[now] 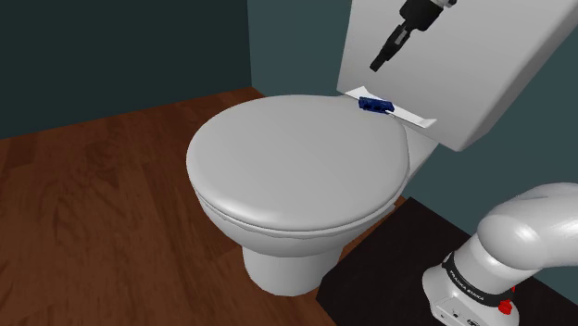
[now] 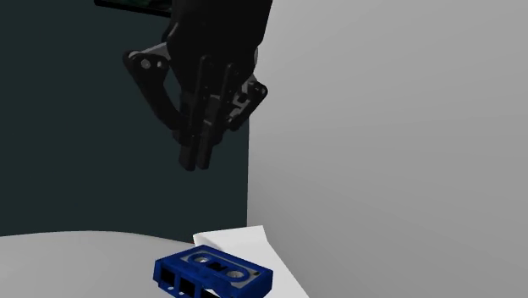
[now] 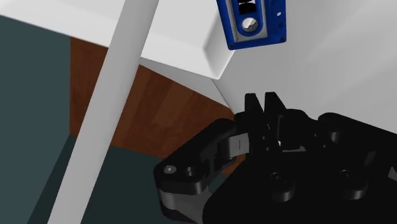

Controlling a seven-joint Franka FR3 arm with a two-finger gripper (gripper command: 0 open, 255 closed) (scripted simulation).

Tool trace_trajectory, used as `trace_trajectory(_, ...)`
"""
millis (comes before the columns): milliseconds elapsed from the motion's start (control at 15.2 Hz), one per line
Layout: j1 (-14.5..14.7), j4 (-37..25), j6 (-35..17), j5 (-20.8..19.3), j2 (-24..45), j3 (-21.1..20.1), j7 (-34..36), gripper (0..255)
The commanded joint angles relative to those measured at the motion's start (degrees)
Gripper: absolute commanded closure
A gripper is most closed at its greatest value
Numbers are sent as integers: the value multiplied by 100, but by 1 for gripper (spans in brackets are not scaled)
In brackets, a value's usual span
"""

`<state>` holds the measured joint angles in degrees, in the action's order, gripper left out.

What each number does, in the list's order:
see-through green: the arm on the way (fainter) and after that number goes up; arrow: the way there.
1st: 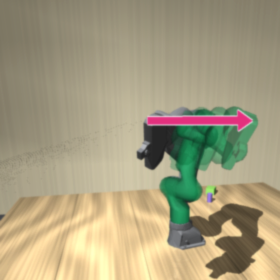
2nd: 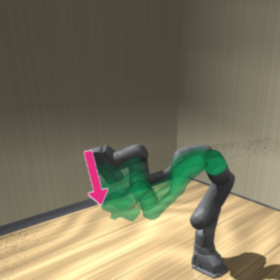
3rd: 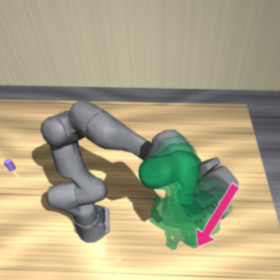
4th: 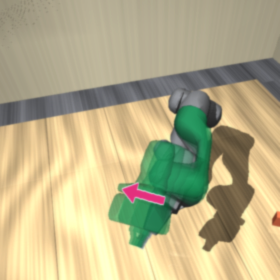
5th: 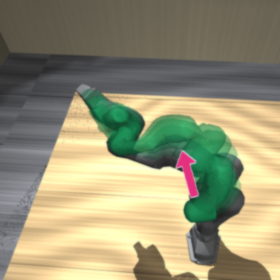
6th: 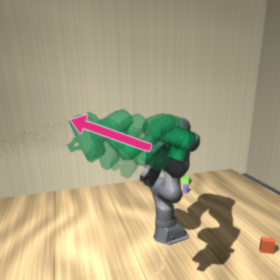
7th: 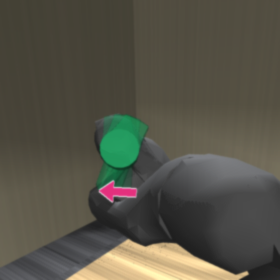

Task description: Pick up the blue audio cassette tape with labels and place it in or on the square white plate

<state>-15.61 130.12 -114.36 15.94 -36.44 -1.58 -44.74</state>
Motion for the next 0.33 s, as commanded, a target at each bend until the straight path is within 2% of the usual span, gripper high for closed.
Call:
trace_trajectory(0,-63,105,15,1029,112,449,1,255)
trace_trajectory(264,-65,9,60,1021,164,453,10,255)
